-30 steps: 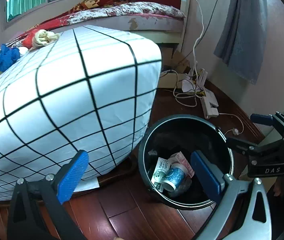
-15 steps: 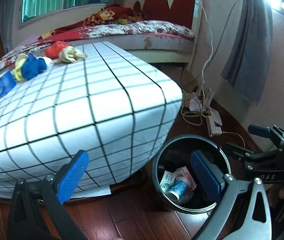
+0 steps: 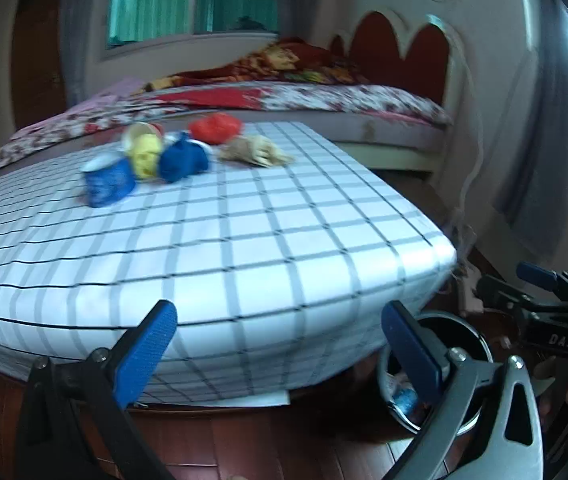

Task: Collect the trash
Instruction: 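Grasp the blue mug with the left gripper while the right gripper grasps the beige cloth bundle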

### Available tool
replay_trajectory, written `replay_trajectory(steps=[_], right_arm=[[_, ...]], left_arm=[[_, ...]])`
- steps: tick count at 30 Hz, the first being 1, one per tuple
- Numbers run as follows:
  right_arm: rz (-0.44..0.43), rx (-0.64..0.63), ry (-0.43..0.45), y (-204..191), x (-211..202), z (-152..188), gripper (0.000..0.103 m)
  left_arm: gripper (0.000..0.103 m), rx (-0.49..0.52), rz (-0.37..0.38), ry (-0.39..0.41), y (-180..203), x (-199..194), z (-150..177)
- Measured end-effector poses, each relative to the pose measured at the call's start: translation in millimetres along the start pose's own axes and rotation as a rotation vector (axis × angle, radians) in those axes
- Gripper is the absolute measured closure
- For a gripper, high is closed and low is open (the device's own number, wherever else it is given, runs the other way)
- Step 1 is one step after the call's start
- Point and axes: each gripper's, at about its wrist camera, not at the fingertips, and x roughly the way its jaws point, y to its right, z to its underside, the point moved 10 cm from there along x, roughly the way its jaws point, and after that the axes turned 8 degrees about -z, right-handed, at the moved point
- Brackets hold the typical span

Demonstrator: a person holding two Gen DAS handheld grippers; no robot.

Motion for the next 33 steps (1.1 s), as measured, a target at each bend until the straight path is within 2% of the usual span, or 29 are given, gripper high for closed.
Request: replay_trajectory(steps=[4,9,12,14,20,23,30,33], right_arm=[[-0.038,-0.020,0.010,-34,12,-13,0.001],[-0.081,-0.121,-0.004,-81,33,-34,0.001],[-0.125,-0.161,-0.012,-103,49,-54,0.001],[-0.155,-0.174,-0.023,-116,66,-73,0.001],[-0.186,-0.177,-0.128,-130,132,-112,0.001],[-0.157,-0.213,-0.185,-132,167,-126,0.001],[-0.144,-0.216,-0.250,-126,229,-148,0.001],[-0.153,-0.217,-0.280,-124,251,-152,0.009]], left_arm=[[0.001,-0.040,-0.054,0.014,-42,1,-10],[0.001,-0.073,-0.118,0.013,-91,10,-22],[0.001,-0.075,-0.171,0.011,-117,20,-33],[0.001,-0.093,-0.181,0.008,-133,28,-40],[0.002,-0.143,-0.186,-0.044,-170,72,-68],[0.002,-0.133,-0.208,-0.057,-177,97,-83],[0.008,-0.131,-0.193,-0.125,-183,154,-99],[0.011,-0.112,-0.197,-0.157,-183,171,-104]])
